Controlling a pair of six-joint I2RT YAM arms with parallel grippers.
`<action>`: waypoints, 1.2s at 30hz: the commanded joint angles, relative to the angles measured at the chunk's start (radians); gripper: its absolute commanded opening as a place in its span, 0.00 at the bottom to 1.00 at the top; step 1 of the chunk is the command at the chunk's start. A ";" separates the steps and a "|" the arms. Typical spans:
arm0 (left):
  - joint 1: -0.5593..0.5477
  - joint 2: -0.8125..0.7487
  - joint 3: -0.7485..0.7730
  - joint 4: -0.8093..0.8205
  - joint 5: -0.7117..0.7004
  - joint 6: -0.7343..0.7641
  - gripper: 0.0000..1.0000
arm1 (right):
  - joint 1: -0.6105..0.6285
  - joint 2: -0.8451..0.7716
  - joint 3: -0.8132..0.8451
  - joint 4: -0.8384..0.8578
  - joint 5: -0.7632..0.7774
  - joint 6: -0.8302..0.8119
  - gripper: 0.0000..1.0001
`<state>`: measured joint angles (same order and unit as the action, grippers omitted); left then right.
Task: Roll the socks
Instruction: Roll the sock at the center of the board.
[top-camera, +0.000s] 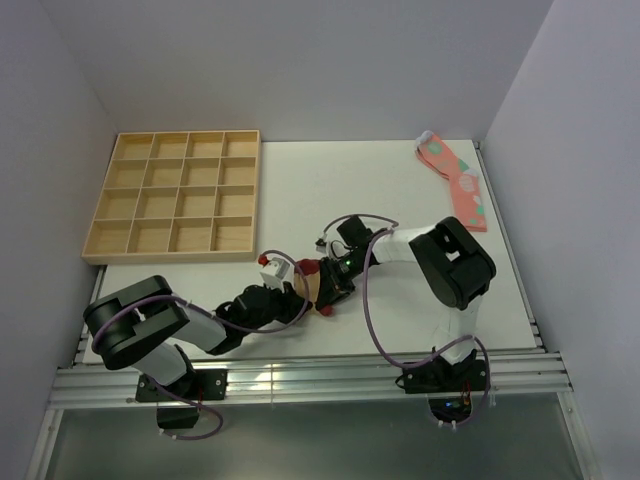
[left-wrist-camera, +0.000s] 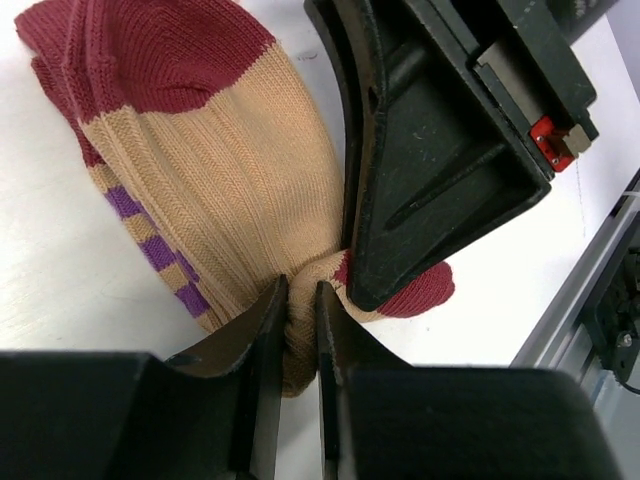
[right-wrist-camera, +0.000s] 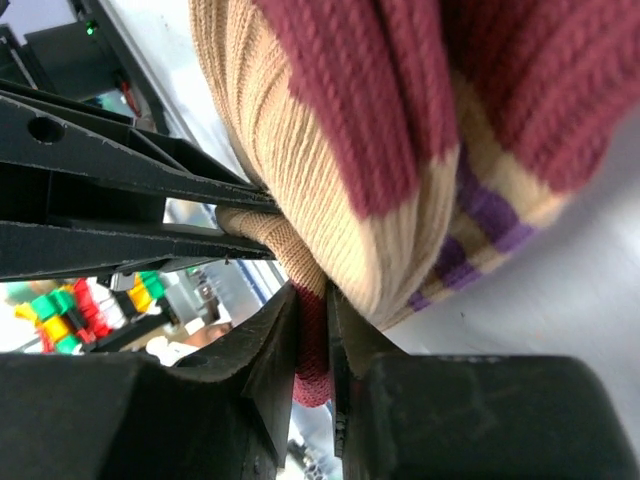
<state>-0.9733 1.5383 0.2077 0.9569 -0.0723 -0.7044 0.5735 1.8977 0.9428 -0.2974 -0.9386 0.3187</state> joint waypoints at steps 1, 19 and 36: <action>-0.001 0.023 0.018 -0.125 0.063 -0.040 0.00 | 0.002 -0.058 -0.039 0.121 0.136 0.028 0.26; 0.096 0.063 -0.005 -0.182 0.189 -0.132 0.00 | 0.000 -0.255 -0.108 0.325 0.311 0.102 0.38; 0.104 0.043 0.019 -0.290 0.187 -0.170 0.00 | 0.003 -0.210 -0.183 0.529 0.334 0.171 0.35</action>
<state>-0.8673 1.5635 0.2459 0.8845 0.1078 -0.8886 0.5743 1.6749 0.7811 0.1619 -0.6392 0.4717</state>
